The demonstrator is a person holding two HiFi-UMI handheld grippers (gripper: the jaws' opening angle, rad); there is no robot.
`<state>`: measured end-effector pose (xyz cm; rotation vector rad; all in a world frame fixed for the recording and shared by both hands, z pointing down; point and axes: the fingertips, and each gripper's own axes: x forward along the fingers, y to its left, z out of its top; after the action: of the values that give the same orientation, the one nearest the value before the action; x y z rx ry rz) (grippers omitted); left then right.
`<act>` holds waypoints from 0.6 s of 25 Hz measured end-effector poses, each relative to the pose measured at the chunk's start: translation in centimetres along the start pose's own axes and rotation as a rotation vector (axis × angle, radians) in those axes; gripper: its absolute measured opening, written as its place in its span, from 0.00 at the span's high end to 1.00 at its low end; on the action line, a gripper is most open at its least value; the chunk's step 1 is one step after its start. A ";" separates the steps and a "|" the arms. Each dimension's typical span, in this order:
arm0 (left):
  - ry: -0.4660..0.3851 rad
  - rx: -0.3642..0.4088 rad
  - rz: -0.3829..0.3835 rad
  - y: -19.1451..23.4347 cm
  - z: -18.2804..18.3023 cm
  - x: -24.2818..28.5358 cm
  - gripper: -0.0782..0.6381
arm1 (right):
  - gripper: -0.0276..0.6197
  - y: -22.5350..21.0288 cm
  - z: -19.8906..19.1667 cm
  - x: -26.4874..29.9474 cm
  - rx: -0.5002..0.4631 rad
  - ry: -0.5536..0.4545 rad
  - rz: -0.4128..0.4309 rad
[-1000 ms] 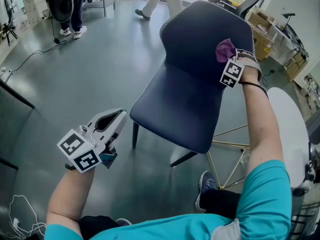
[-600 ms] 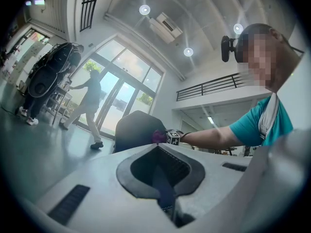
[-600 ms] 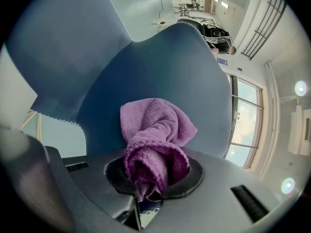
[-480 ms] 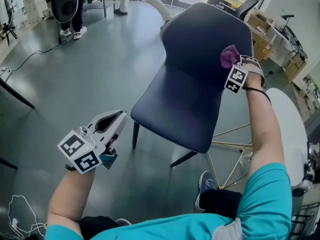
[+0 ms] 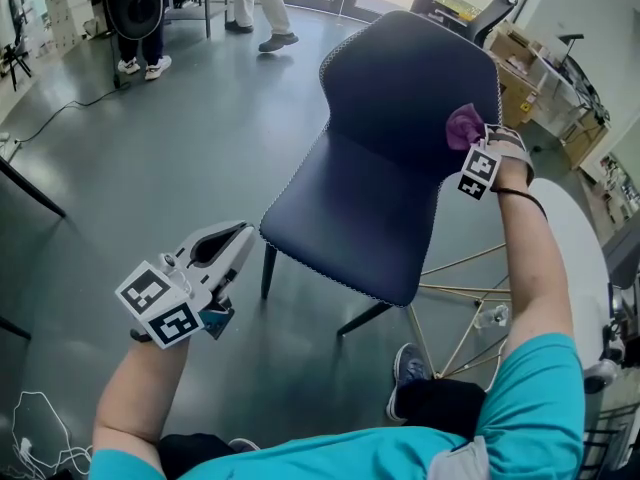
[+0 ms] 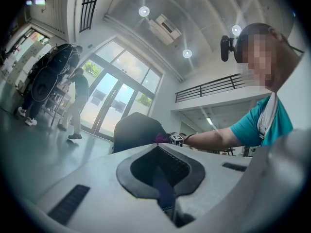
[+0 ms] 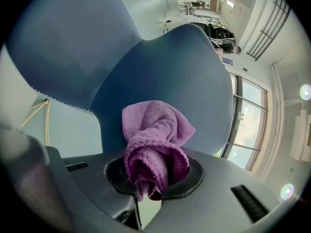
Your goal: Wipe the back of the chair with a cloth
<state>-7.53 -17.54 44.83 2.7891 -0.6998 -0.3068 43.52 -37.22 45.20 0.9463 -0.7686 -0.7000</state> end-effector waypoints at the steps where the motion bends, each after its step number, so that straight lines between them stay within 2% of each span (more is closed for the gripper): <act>1: -0.003 0.000 -0.001 -0.1 0.1 0.0 0.89 | 0.87 0.1 -0.2 -0.1 -0.002 0.000 0.003; 15: -0.030 -0.007 -0.013 -0.1 0.8 -0.6 0.89 | 0.87 1.1 -1.4 -1.6 -0.031 0.033 0.060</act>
<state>-8.19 -17.36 44.15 2.7889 -0.6868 -0.3540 44.05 -34.85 45.27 0.9010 -0.7524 -0.6406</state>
